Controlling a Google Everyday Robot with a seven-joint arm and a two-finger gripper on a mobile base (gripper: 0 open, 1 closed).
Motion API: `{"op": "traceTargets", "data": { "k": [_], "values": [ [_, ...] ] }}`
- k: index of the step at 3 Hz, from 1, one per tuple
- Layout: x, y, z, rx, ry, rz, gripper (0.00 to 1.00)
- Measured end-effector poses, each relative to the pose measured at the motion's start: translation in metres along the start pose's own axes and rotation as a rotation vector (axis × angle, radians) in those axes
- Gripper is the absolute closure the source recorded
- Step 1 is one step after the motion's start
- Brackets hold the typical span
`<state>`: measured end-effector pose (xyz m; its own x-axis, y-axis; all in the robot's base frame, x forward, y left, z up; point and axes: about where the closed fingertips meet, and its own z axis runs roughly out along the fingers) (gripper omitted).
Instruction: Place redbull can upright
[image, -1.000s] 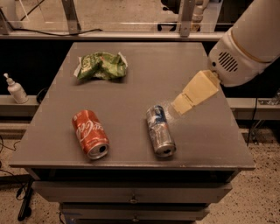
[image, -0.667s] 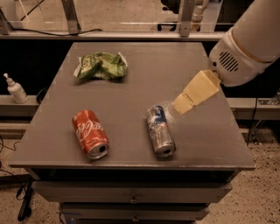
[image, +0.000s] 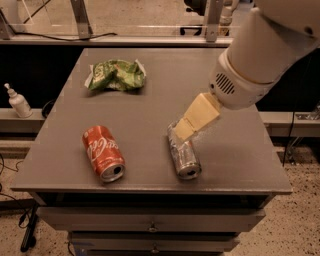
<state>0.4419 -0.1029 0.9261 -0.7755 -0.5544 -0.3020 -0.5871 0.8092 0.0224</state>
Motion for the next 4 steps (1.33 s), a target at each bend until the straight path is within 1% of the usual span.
{"op": "traceTargets", "data": {
  "k": [1,2,3,4],
  "values": [
    [-0.007,0.023,0.021,0.033,0.058,0.072,0.0],
    [-0.012,0.04,0.043,0.072,0.093,0.157,0.0],
    [-0.009,0.05,0.064,0.123,0.104,0.235,0.0],
    [0.0,0.052,0.081,0.15,0.116,0.285,0.0]
  ]
}}
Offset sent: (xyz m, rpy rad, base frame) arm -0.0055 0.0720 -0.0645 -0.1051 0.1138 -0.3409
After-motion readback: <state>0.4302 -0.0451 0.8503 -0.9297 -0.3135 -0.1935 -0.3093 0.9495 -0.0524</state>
